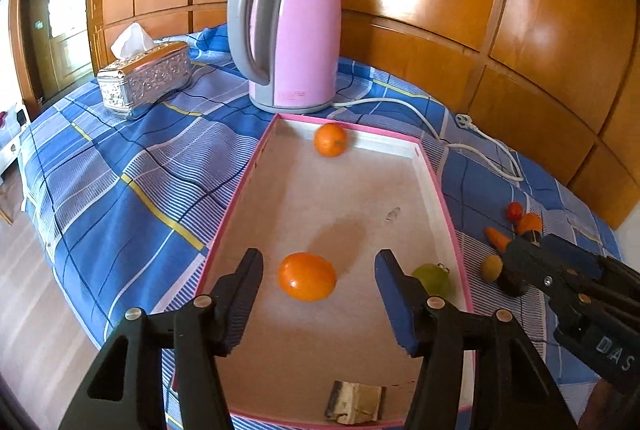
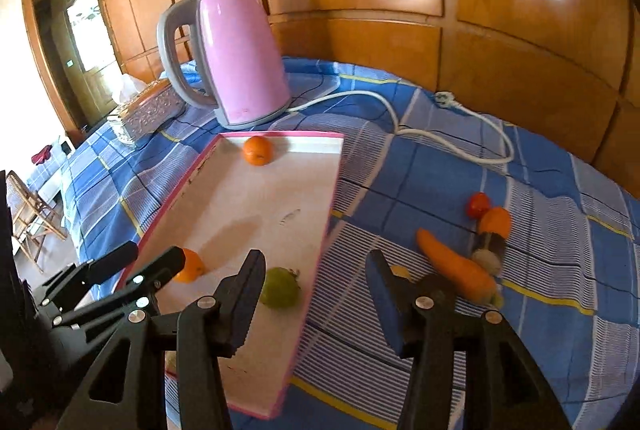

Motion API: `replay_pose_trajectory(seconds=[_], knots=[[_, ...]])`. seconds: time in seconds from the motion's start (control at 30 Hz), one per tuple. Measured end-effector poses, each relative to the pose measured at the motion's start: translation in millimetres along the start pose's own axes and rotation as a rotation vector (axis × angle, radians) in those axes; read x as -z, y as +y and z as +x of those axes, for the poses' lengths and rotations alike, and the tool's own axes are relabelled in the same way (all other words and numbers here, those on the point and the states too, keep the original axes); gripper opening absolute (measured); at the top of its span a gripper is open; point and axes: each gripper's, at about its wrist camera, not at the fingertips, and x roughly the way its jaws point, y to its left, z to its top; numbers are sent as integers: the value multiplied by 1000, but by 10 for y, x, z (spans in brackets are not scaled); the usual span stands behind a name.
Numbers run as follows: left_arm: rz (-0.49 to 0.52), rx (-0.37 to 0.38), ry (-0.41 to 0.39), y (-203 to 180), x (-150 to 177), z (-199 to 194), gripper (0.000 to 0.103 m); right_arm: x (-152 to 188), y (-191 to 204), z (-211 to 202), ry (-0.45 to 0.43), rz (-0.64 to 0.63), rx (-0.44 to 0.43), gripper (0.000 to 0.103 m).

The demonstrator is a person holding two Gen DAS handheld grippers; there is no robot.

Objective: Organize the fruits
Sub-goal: 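Withdraw both tools from the tray toward the remaining produce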

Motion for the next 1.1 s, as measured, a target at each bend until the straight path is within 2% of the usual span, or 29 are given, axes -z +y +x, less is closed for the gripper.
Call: replay_pose_trajectory(seconds=[0.23,0.37,0.53,0.83,0.93,1.1], knots=[[41,14,4,-142,32,-38,59,154,-245,-135,-12,46,63,53],[78,27,-1,-249,58,-69,63,299,-543,-166,16,136,53,53],[108,59,6,-386,81,-81,63,460,-881,-202,33,246,66,53],[185,124,16,-691,137,-108,63,616,-1148,-213,58,296,63,53],[208,150,20,-774,156,-109,62,647,-1195,-208,62,300,62,53],[248,183,37,-911,179,-75,52,684,-1232,-184,68,309,51,53]])
